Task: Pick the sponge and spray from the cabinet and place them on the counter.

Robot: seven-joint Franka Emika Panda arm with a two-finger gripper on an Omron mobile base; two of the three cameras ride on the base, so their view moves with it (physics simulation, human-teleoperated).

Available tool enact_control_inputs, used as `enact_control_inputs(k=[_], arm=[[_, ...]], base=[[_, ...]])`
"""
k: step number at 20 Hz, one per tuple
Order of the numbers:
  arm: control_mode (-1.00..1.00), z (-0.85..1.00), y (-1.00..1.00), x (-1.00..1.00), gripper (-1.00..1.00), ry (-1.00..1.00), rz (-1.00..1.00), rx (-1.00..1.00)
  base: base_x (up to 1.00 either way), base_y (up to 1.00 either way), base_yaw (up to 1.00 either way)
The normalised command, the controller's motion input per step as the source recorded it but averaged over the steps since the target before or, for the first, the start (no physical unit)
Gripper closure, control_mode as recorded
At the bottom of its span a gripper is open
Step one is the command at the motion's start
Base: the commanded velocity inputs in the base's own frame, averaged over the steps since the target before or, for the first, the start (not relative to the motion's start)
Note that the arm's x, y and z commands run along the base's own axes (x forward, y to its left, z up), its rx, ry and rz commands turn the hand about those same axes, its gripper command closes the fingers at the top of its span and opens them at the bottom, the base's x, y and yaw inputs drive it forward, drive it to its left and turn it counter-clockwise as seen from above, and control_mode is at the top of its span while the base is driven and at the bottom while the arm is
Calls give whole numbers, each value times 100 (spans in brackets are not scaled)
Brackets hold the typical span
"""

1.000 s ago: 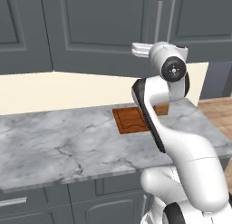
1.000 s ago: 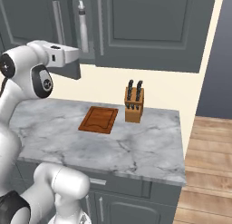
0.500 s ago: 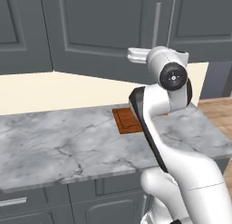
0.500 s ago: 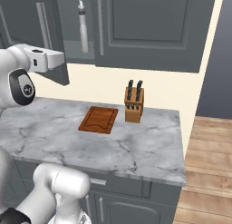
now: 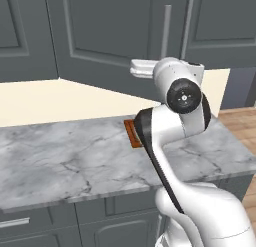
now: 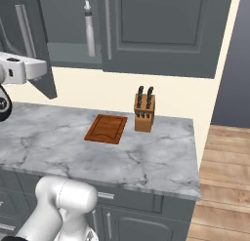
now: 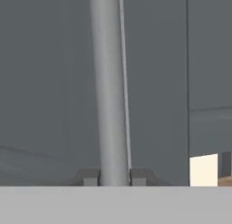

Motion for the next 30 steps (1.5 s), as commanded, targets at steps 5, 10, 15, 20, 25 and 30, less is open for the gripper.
enact_control_inputs(k=[5,10,15,20,25,30], arm=[[-100,21,51,-62,100,2,0,0],[-100,18,50,-54,100,1,0,0],[-100,16,52,-47,100,0,0,0],[-100,14,42,-33,100,0,0,-5],[-100,1,16,-4,-100,0,0,-4],[-100,7,11,-7,-100,-2,0,-1]], base=[[0,0,0],[0,0,0],[0,0,0],[0,0,0],[0,0,0],[0,0,0]])
